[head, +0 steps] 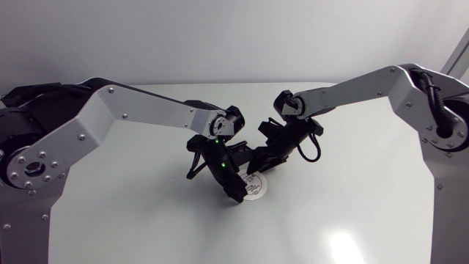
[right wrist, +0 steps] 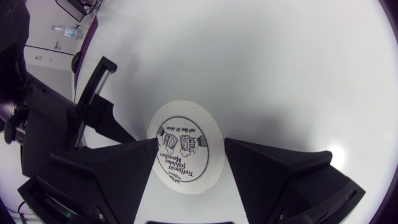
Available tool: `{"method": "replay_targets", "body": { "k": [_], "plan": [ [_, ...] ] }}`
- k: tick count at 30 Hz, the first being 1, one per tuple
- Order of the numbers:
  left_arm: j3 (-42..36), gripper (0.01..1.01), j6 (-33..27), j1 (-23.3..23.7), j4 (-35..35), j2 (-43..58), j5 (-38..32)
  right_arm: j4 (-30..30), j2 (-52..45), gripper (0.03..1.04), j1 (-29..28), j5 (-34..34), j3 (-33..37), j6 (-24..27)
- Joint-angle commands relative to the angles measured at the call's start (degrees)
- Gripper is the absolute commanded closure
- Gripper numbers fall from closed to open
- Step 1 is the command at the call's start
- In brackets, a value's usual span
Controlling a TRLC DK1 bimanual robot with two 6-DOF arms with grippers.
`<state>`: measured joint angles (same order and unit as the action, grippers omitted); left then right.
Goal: Turn the coaster over.
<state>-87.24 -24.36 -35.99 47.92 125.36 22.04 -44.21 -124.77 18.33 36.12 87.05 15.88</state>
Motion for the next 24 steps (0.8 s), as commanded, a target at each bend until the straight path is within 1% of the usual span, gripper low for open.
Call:
{"method": "replay_targets", "body": {
  "k": [1, 9, 11, 19, 24],
  "plan": [
    [1.02, 0.697, 0.8, 0.83, -1.43, 3.58, -2.53, -1.41, 1.02, 0.29, 1.1, 0.36, -4.78, 0.2],
    [1.99, 0.697, 1.33, 0.92, -2.57, 3.05, -2.53, -1.32, 4.36, 0.3, 3.03, 1.41, -8.12, 0.12],
    [2.08, 0.697, 1.33, 0.83, -2.57, 2.87, -2.53, -1.41, 5.15, 0.32, 3.29, 2.29, -8.47, -0.15],
    [2.6, 0.697, 1.68, 0.74, -3.01, 2.26, -2.62, -1.94, 10.07, 0.32, 4.35, 3.78, -9.44, -1.55],
    [3.13, 0.697, 1.68, 0.57, -3.27, 2.08, -2.62, -1.94, 10.69, 0.32, 4.26, 4.4, -9.7, -1.73]
  ]
}}
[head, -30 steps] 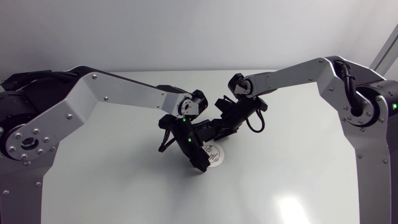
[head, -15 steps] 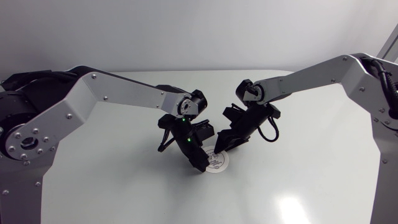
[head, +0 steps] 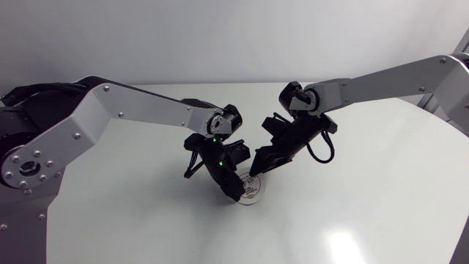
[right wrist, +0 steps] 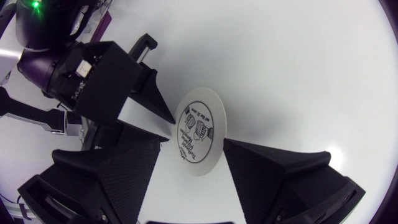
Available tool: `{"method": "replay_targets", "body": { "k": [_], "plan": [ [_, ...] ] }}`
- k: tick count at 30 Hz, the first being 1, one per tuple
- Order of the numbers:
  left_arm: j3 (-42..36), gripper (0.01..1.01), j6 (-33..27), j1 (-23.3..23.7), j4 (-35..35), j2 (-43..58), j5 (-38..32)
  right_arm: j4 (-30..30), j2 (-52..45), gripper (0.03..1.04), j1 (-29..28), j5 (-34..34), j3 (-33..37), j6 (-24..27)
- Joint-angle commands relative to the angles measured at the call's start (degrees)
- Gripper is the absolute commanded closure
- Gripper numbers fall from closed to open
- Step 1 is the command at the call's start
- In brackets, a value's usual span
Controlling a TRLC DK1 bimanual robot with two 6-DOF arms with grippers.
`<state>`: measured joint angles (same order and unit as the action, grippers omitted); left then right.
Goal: Turn the coaster over.
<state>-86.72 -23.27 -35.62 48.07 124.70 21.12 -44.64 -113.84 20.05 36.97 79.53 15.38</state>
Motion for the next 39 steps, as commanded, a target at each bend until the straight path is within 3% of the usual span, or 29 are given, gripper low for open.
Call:
{"method": "replay_targets", "body": {
  "k": [1, 26, 39],
  "plan": [
    [2.69, 0.697, 0.59, 0.2, -3.43, 2.74, -1.7, -1.5, -0.06, 0.32, 2.53, 3.63, -2.36, -1.23],
    [3.57, 0.697, 0.77, 0.11, -4.22, 2.39, -1.7, -1.24, 1.52, 0.32, 1.66, 7.15, -5.26, -0.52],
    [3.57, 0.697, 0.33, 1.25, -2.99, -1.66, -1.7, 0.7, -1.12, 0.32, -5.55, 1.88, -7.81, 1.94]
  ]
}}
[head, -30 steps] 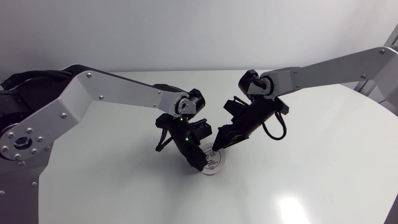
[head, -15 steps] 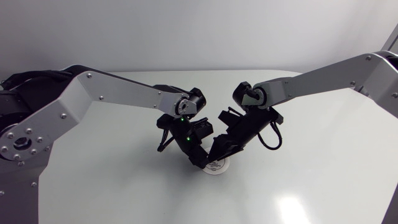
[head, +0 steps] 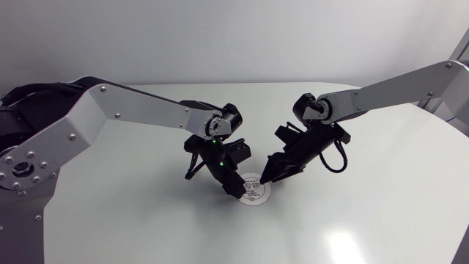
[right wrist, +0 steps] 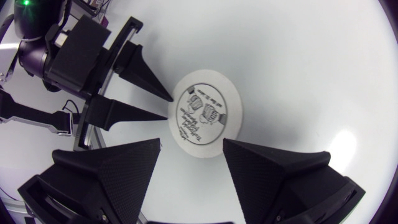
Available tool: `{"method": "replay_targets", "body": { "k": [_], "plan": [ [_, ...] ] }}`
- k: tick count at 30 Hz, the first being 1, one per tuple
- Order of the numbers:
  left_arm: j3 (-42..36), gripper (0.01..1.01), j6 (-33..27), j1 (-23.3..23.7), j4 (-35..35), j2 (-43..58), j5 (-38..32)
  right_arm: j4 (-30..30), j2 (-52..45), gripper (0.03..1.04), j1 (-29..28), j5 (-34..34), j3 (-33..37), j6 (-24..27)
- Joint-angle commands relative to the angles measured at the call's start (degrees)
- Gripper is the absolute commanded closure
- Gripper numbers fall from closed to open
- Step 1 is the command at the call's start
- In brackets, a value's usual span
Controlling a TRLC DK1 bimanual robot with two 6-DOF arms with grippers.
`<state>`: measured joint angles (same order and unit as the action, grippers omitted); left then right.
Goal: Turn the coaster over.
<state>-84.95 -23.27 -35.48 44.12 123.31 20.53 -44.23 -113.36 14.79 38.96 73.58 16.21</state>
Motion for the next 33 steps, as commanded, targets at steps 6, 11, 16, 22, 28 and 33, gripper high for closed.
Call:
{"method": "replay_targets", "body": {
  "k": [6, 11, 16, 22, 28, 33],
  "plan": [
    [-0.22, 0.697, -0.02, 2.7, 1.94, 0.09, -1.11, 2.48, -3.18, 0.32, 0.16, -0.38, -4.24, 0.58],
    [-0.22, 0.697, 0.06, 1.47, 1.41, 2.03, -1.11, 4.5, -5.2, 0.32, 0.95, -0.38, -5.91, -0.56],
    [0.22, 0.697, 0.5, 0.5, 0.35, 3.08, -1.02, 5.12, -7.4, 0.32, 1.65, 0.24, -5.11, -1.35],
    [0.48, 0.697, 0.59, 0.33, 0.27, 3.08, -0.76, 5.47, -8.28, 0.32, 2.35, 1.56, -3.36, -3.2],
    [0.84, 0.697, 0.77, 0.24, -0.09, 2.99, -0.14, 4.94, -7.31, 0.32, 3.32, 4.55, -1.95, -3.81],
    [0.92, 0.697, 0.77, 0.24, -0.17, 2.91, -0.06, 4.94, -6.7, 0.32, 3.49, 7.62, -1.07, -3.99]
  ]
}}
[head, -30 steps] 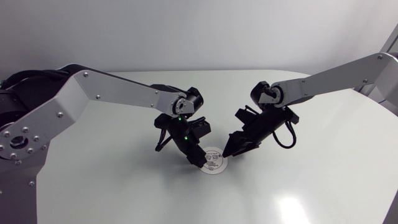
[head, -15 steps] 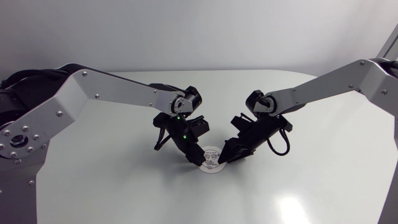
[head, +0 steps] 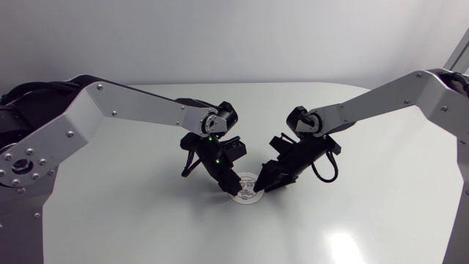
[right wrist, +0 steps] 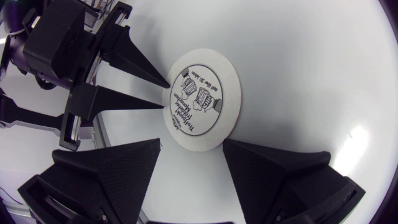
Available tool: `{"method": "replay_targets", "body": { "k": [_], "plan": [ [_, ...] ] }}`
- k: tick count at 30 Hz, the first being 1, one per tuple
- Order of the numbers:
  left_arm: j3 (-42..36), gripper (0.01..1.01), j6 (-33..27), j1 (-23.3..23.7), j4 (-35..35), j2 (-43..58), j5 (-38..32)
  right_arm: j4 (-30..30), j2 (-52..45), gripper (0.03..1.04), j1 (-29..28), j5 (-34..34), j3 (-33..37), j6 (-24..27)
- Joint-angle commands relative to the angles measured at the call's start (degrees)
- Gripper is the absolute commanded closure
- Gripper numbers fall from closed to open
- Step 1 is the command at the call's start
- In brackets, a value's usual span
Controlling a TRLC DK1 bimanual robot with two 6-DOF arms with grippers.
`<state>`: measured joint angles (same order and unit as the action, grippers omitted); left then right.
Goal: Turn the coaster over.
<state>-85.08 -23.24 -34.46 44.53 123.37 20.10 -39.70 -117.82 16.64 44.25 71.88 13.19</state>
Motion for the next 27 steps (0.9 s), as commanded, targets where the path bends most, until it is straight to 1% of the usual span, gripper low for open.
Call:
{"method": "replay_targets", "body": {
  "k": [1, 7, 18, 21, 27],
  "plan": [
    [1.14, 0.697, 0.74, -0.96, -0.59, 2.84, 0.47, 0.42, -2.06, 0.32, 1.55, 2.95, 0.63, -0.97],
    [1.32, 0.697, 0.74, -0.96, -0.59, 2.75, 0.73, 0.59, -1.1, 0.32, 0.93, 4.97, 0.55, -0.89],
    [1.32, 0.697, 0.74, -1.31, -0.5, 1.35, 1.35, 0.42, -0.48, 0.32, 0.06, 5.23, 1.42, -1.33],
    [1.23, 0.697, 0.39, -0.44, 0.2, -1.56, 1.44, 0.5, -0.48, 0.32, 0.14, 4.97, 1.34, -1.33],
    [-0.88, 0.697, -1.72, 3.52, 3.89, -5.33, 1.7, 0.77, -0.74, 0.32, 0.06, 4.97, 1.69, -1.33]
  ]
}}
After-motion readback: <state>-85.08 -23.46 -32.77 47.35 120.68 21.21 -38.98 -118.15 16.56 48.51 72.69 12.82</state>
